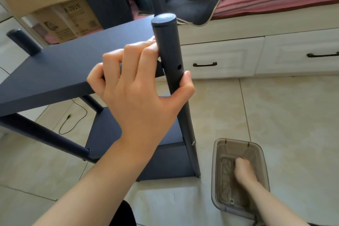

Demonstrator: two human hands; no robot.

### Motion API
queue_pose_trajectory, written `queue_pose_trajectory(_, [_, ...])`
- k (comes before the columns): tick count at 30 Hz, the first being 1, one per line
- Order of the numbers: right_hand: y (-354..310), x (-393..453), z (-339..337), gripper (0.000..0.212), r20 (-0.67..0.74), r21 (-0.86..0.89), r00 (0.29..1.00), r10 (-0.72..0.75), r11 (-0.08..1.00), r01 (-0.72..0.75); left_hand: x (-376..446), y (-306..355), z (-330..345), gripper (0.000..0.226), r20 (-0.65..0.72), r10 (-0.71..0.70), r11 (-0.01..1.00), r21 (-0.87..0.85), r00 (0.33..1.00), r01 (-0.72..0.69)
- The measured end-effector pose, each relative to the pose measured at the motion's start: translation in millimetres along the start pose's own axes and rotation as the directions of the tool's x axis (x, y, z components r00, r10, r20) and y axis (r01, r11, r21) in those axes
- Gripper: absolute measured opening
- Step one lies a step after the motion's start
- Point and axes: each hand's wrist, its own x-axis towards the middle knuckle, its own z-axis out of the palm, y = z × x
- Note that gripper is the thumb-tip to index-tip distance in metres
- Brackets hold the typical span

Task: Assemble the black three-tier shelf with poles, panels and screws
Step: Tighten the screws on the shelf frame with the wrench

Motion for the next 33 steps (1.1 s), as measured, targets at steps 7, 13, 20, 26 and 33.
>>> queue_pose_trajectory(7, [3,-2,1,0.027,0.015,-0.175,0.999,-0.031,0.984,0.033,0,0,-2,0.033,0.023,-0.011,1.0,-0.008,1.0,0.011])
queue_pose_trajectory(13, [2,1,7,0.018,0.052,-0.295,0.998,-0.046,0.954,0.059,1,0,-1,0.033,0.012,-0.015,1.0,0.001,1.0,0.015])
queue_pose_trajectory(20, [3,5,2,0.02,0.109,-0.341,0.992,-0.064,0.935,0.098,1,0,1,0.033,0.0,-0.01,1.0,0.004,1.0,0.01])
queue_pose_trajectory(26, [-5,21,-28,0.015,0.11,-0.347,0.984,-0.137,0.923,0.168,1,0,0,0.032,0.008,-0.017,1.0,-0.007,1.0,0.017])
queue_pose_trajectory(33, [-32,27,-90,0.024,0.056,-0.488,0.983,-0.174,0.854,0.179,1,-1,0,0.031,0.012,-0.03,0.997,-0.065,0.999,0.031])
